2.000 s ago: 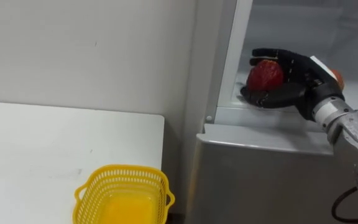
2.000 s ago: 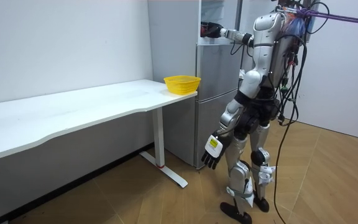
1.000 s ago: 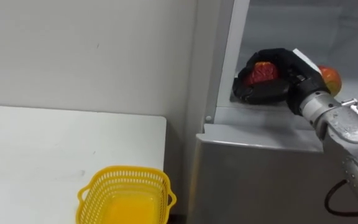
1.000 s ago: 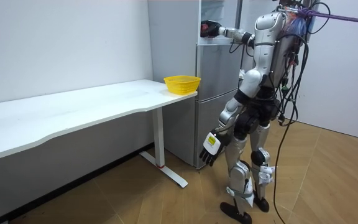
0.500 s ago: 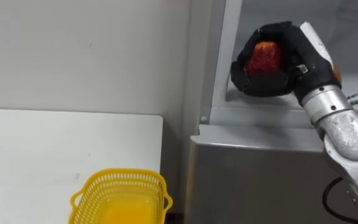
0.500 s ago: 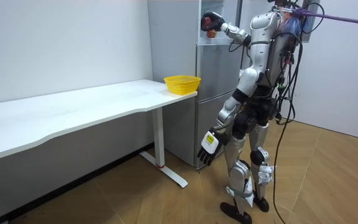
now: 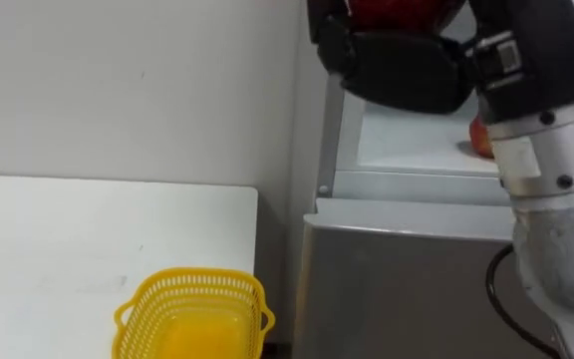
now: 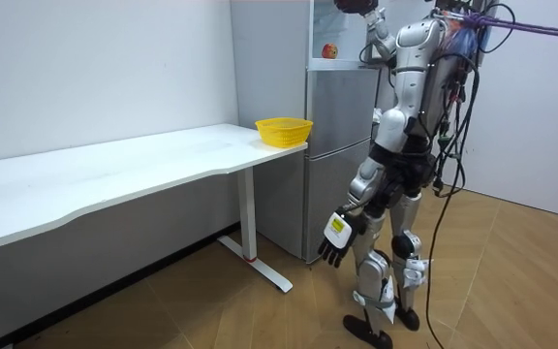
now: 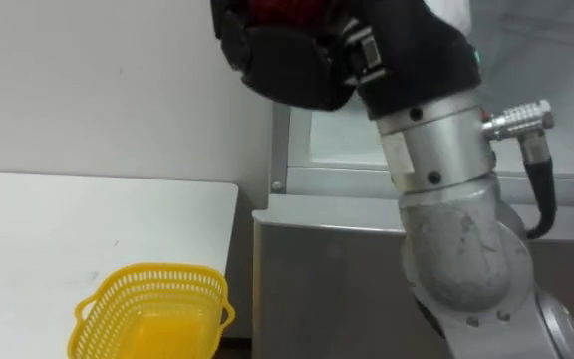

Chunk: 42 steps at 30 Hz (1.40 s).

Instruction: Retrieve from the upper fridge

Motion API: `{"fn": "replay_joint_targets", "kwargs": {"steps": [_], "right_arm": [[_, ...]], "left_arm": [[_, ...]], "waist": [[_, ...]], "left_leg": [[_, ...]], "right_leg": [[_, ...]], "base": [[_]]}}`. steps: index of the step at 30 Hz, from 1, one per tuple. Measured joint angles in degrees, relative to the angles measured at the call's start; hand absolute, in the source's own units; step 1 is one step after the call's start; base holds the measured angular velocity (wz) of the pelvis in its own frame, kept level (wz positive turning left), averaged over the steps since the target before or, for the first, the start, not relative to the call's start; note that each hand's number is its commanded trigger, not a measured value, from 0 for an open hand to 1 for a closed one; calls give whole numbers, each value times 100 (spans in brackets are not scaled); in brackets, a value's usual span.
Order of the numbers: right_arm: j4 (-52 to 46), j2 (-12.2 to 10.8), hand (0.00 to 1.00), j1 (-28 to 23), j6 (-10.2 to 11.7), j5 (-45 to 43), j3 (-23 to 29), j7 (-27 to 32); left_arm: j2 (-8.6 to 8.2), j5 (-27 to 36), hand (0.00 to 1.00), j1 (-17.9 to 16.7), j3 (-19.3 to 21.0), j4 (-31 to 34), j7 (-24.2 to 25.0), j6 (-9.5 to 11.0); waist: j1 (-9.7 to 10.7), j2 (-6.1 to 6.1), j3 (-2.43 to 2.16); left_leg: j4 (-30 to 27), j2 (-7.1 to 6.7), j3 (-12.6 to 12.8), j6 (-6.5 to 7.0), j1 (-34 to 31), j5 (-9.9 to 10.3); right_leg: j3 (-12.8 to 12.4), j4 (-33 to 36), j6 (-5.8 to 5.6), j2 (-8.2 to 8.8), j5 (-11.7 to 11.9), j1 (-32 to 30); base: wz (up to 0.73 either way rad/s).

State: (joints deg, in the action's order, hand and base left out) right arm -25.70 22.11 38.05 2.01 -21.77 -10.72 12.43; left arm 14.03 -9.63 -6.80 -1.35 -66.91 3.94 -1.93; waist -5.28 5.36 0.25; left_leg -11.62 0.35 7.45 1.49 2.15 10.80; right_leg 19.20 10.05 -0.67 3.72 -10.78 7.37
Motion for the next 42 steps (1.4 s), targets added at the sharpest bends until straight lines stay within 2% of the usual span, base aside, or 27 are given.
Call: {"fn": "replay_joint_targets", "kwargs": {"steps": [3, 6, 7, 11, 15, 18, 22, 24, 28, 36, 42], "right_arm": [[-153, -3, 100, -1, 118, -269, -152, 13], [-269, -19, 100, -2, 335, -698, -398, 57], [-292, -22, 100, -1, 429, -858, -499, 61], [-331, -22, 100, -5, 548, -1224, -821, 50], [-329, -129, 100, -50, 556, -1430, -1064, -59], [-294, -267, 100, -50, 560, -1634, -1279, -67], [150, -371, 100, -50, 586, -2137, -1603, -67], [377, -392, 100, -52, 551, -2153, -1736, -73], [792, -412, 100, -129, 548, -2151, -1939, -76], [1623, -491, 100, -143, 534, -2152, -1985, -73], [2412, -486, 100, -638, 365, -2155, -2065, -78]], "left_arm": [[22, -11, 0, 3, -8, 0, 9, 1], [36, -11, 0, 4, -81, 2, 12, 42], [49, -12, 0, 5, -124, 2, 12, 77], [55, -13, 0, 28, -117, 14, 28, 117], [62, 5, 0, 86, -144, 0, 46, 128], [108, 21, 0, 106, -227, -5, 54, 163], [144, -9, 0, 243, -337, -6, 70, 162], [144, -7, 0, 271, -340, -8, 71, 162], [149, -7, 0, 279, -407, -6, 63, 162], [181, -52, 0, 250, -446, 4, 130, 151], [162, -367, 0, 170, -454, 29, 175, 84]], "waist": [[5, 24, -17], [-7, 25, -17], [-40, 30, -21], [-192, 72, -26], [-300, 97, -14], [-315, 146, 15], [-498, 229, 60], [-600, 244, 61], [-645, 275, 41], [-876, 285, 39], [-992, 279, 44]], "left_leg": [[-3, -8, -9, 3, -4, -1], [6, -7, 11, 4, 15, -2], [23, -3, 30, 4, 33, -3], [41, 6, 33, 3, 51, -4], [40, -5, -18, 3, 53, -4], [23, -18, -127, 3, 49, -3], [16, -20, -176, -6, 17, -9], [15, -27, -197, -6, -7, -9], [26, -66, -328, 6, -29, -24], [19, -103, -489, 12, -54, -26], [21, -121, -618, 14, -37, -28]], "right_leg": [[-5, 7, -7, 4, 11, -6], [-30, 6, -9, 2, 20, -4], [-45, 5, -9, 0, 20, -3], [-49, -14, -8, -13, 21, 9], [-13, -23, -8, -8, 21, 44], [17, -28, -9, -9, 20, 88], [139, -28, -10, -4, 19, 77], [154, -30, -11, -3, 19, 65], [314, -31, -14, 19, 18, 97], [426, -45, -15, 35, 18, 106], [460, -45, -26, 38, 11, 158]], "base": [[0], [-5], [-9], [-3], [8], [16], [4], [6], [18], [10], [13]]}}
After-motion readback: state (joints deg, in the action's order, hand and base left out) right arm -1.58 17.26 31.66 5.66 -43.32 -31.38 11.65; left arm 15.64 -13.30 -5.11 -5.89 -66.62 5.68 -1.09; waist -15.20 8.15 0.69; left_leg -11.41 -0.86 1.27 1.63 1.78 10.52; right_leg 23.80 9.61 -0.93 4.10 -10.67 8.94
